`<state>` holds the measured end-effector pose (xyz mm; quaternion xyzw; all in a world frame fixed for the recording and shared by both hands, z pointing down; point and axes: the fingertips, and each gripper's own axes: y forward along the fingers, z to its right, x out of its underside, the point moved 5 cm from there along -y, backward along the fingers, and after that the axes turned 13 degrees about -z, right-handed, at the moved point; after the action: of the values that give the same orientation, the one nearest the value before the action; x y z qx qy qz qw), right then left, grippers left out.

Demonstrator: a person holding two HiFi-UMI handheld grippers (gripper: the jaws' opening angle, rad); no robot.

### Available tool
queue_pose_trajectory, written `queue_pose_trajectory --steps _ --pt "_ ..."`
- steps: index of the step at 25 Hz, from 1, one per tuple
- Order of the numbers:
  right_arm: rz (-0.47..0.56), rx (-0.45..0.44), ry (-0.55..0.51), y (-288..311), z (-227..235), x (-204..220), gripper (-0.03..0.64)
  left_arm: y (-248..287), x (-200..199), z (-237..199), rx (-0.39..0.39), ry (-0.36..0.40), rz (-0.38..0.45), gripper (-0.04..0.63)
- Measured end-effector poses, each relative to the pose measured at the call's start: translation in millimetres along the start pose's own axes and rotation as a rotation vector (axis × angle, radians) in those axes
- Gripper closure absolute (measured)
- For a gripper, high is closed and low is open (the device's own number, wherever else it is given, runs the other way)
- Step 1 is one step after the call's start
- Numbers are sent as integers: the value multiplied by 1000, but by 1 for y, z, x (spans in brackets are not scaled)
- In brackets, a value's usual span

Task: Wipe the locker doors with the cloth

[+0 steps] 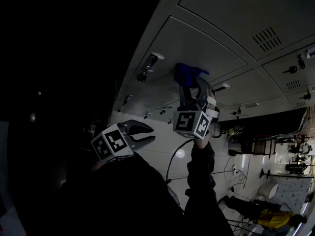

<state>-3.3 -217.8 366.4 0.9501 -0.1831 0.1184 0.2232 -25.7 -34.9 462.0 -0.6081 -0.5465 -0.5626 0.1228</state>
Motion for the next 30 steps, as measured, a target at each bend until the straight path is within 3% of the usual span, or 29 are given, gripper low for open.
queue_pose_trajectory --steps 8,22,30 --pt "-23 -68 27 23 -51 23 494 6 6 0 -9 -28 -28 540" --pt "-150 -346 28 79 -174 66 494 10 20 5 -34 -72 -66 540" --pt "-169 -398 30 83 -187 67 492 9 25 2 -47 -83 -58 540"
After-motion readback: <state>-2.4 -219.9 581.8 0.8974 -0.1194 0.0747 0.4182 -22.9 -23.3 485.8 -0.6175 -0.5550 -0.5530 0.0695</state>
